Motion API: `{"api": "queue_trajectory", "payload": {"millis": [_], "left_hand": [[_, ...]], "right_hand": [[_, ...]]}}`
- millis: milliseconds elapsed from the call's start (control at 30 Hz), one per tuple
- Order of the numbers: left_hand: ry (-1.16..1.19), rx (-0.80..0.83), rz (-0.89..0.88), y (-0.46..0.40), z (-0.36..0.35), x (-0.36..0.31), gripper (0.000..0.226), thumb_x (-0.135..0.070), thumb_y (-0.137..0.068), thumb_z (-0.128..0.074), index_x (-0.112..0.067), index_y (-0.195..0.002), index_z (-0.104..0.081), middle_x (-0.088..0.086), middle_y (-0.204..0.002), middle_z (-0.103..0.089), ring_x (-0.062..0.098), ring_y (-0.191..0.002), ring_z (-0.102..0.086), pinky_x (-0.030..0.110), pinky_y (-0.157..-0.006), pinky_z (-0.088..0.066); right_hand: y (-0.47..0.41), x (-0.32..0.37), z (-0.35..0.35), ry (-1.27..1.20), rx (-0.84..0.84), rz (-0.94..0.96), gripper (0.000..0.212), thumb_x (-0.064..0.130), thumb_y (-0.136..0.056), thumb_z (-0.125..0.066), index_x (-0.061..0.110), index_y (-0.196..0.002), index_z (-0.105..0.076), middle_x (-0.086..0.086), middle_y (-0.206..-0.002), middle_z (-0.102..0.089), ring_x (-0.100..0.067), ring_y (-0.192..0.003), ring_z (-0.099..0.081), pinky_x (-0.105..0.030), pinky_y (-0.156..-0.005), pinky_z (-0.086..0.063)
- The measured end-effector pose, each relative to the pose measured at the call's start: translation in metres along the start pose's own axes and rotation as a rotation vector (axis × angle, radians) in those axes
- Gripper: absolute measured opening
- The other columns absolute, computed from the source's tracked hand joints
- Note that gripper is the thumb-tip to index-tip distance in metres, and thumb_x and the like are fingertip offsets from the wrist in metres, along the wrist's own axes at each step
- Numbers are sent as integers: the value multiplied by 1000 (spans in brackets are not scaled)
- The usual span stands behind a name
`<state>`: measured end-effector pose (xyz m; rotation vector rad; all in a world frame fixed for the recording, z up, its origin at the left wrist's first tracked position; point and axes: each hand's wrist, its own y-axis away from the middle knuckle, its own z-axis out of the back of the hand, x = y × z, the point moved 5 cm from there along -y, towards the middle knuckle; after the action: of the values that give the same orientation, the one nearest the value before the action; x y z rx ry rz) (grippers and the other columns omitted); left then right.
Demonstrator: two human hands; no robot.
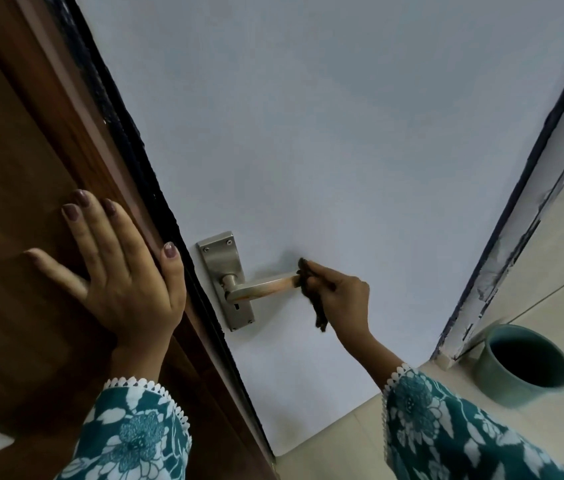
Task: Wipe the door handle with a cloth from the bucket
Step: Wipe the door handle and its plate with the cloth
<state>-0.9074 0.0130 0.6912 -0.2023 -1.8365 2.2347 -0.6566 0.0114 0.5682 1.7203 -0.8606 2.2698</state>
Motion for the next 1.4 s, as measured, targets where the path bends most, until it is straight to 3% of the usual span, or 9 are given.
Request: {"api": "queue_trajectory", "payload": {"millis": [133, 233, 400, 500, 600, 867, 1033, 1200, 1400], "left_hand": [[-3, -9, -2, 0, -1, 0, 59, -25, -97, -36, 3, -146, -19, 26, -150, -26, 27, -147, -8, 76, -98, -13], [-4, -12, -3, 1, -1, 1, 59, -24, -96, -36, 2, -146, -19, 26, -150, -26, 27, -146, -9, 76, -98, -13], [-1, -12, -7, 2, 0, 1, 58, -24, -97, -35, 2, -146, -19, 26, -150, -26, 27, -146, -10, 75, -99, -13], [-4, -13, -17, 2, -1, 2, 58, -25, -97, -35, 2, -146, -20, 25, -150, -27, 27, -146, -9, 75, -99, -13], [-6, -14, 2, 2, -2, 3, 59, -27, -97, -34, 2, -147, -19, 28, -148, -30, 24, -147, -7, 74, -100, -12], [-23, -10, -2, 2, -2, 1, 59, -28, -97, -34, 4, -145, -22, 27, -149, -31, 24, -146, -8, 60, -109, -2], [-29, -19, -7, 2, -1, 1, 59, -28, -97, -33, 3, -146, -21, 28, -147, -32, 25, -146, -8, 60, -109, -1], [-36, -21, -15, 1, -1, -2, 58, -27, -97, -33, 4, -145, -23, 29, -146, -34, 35, -142, -22, 61, -109, -3], [-41, -18, -10, 1, -1, -1, 58, -28, -98, -31, 2, -146, -21, 28, -146, -34, 37, -140, -24, 60, -109, -4]], "right_hand": [[17, -24, -10, -412, -87, -433, 25, 6, -88, -62, 11, -111, -71, -4, -95, -75, -17, -95, -69, -32, -92, -53], [32, -23, -29, -850, -119, -721, 26, 1, -91, -54, -3, -115, -64, -11, -95, -71, -24, -88, -66, -35, -83, -54], [63, -4, -75, -1074, 24, -952, 26, 1, -93, -49, -5, -116, -62, -23, -108, -67, -32, -92, -64, -44, -92, -50], [57, -3, -68, -1096, -34, -958, 24, 1, -94, -49, -6, -112, -62, -22, -102, -67, -32, -90, -62, -47, -97, -47], [44, -18, -49, -1094, -84, -897, 22, 4, -94, -48, -3, -110, -62, -20, -101, -66, -33, -93, -62, -47, -91, -49], [64, 0, -108, -1173, 135, -981, 23, 4, -97, -43, 0, -108, -62, -18, -101, -66, -29, -91, -62, -40, -85, -50], [50, -13, -90, -1243, 78, -962, 19, 7, -95, -46, 3, -101, -63, -16, -93, -69, -29, -90, -62, -44, -89, -48], [60, -3, -101, -1262, 137, -992, 22, 10, -97, -44, 4, -109, -62, -15, -99, -67, -27, -90, -63, -40, -78, -54], [72, 9, -125, -1297, 168, -1091, 25, 5, -97, -40, 5, -96, -64, -12, -84, -67, -24, -76, -65, -33, -64, -59]]}}
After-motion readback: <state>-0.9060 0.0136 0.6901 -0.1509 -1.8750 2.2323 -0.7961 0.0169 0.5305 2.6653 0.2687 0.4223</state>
